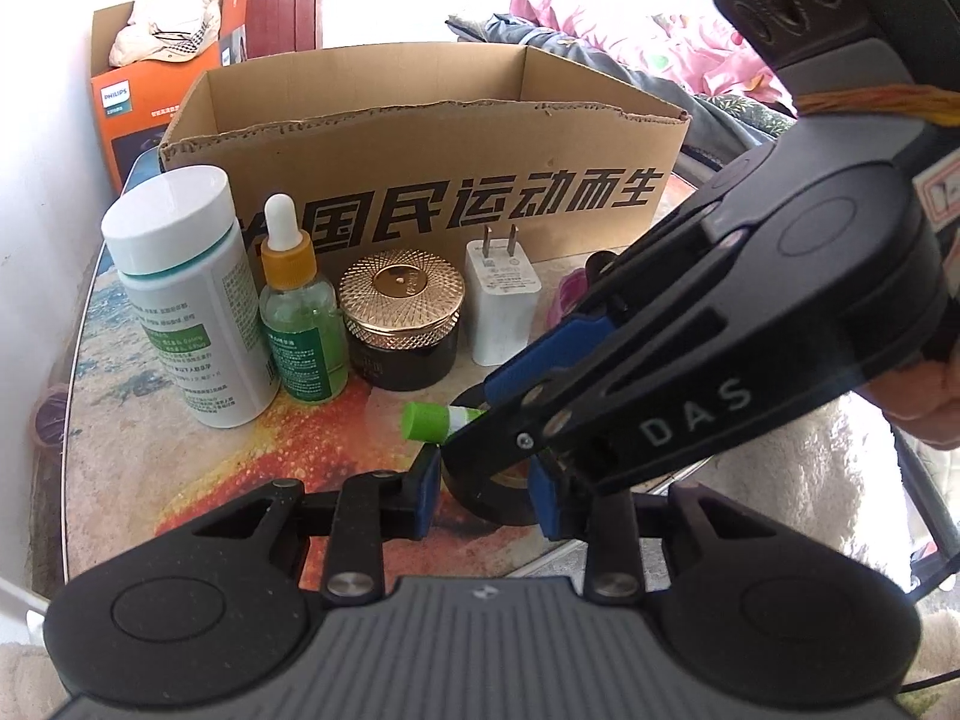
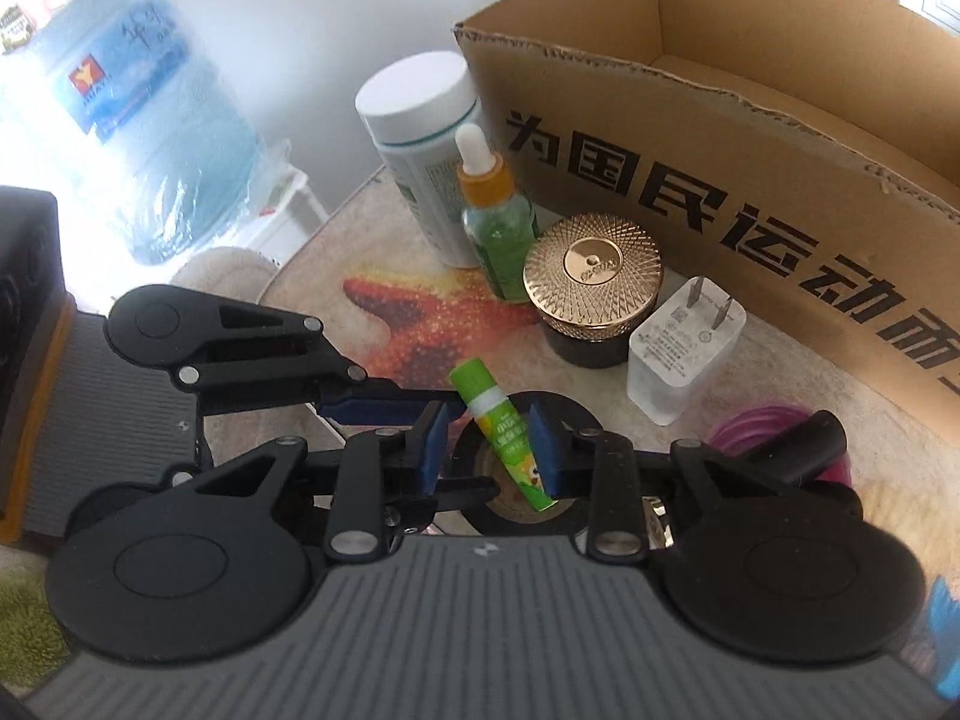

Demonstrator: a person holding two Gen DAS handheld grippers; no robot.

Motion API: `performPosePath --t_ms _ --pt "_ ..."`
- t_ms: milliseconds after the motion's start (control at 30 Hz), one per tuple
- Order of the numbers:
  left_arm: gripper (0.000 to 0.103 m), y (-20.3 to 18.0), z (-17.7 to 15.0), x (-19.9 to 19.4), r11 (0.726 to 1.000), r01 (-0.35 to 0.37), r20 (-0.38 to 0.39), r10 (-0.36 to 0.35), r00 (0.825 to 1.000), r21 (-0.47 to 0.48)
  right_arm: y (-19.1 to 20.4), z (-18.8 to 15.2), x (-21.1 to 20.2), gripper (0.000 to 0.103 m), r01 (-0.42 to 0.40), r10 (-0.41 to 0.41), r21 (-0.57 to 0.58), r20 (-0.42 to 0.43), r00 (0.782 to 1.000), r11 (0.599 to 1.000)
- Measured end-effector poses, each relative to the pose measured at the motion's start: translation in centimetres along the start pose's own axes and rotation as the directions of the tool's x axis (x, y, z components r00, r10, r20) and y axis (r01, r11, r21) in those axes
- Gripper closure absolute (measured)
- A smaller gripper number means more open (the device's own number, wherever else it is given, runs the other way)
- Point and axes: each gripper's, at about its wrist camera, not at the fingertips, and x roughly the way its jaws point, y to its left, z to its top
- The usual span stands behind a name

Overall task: Organize rigid objects
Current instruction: 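Reach the right tool to the green glue stick on the tape roll and grasp it, then carry the glue stick into the cardboard box and open the right tool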

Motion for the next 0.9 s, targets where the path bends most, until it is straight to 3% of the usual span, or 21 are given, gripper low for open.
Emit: performPosePath --t_ms 367,667,900 --pt "0.069 0.1 0.4 0.0 1.000 0.011 0.027 -0.011 1.000 -0.008 0.1 0.5 0.4 0.087 0.023 -0.023 0.025 0.010 1.000 0.999" --pt "0.071 -0.8 2.0 -3.1 0.998 -0.048 0.117 0.043 0.992 0.036 1.6 0.6 -3.7 0.089 0.022 -0.030 0.056 0.148 0.989 0.998" --pt "0.069 0.3 7.6 -6.9 0.986 -0.163 0.216 0.152 0.964 0.035 2.3 6.2 -8.6 0.089 -0.020 0.007 0.041 0.302 0.953 0.999"
